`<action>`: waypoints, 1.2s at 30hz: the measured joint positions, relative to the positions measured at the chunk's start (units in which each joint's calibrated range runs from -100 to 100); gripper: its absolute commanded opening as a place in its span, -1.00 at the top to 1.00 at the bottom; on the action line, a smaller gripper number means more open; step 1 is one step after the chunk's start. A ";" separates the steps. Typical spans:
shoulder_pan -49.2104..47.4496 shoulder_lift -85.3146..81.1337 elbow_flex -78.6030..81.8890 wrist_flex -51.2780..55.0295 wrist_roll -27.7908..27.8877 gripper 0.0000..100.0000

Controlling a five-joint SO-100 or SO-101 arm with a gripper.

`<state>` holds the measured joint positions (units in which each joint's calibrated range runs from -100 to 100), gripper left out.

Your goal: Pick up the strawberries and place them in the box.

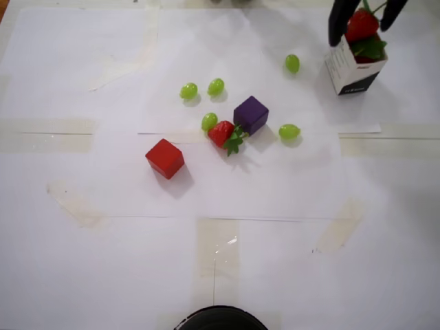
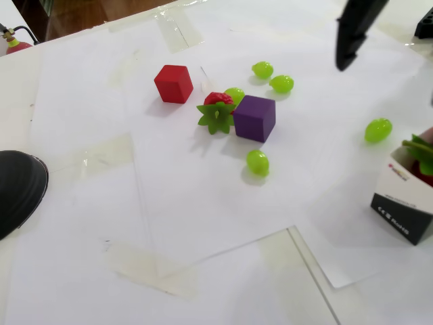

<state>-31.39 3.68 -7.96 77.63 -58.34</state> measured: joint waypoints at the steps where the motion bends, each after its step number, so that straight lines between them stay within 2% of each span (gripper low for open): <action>1: 1.27 0.00 0.00 -0.71 0.54 0.47; 10: 12.51 0.00 0.00 -4.43 4.88 0.47; 15: 17.00 0.00 5.07 -8.70 6.01 0.47; 24: 22.92 0.00 23.71 -29.33 7.67 0.48; 36: 25.92 4.54 35.20 -45.38 7.33 0.48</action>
<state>-5.47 8.22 27.24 32.25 -51.01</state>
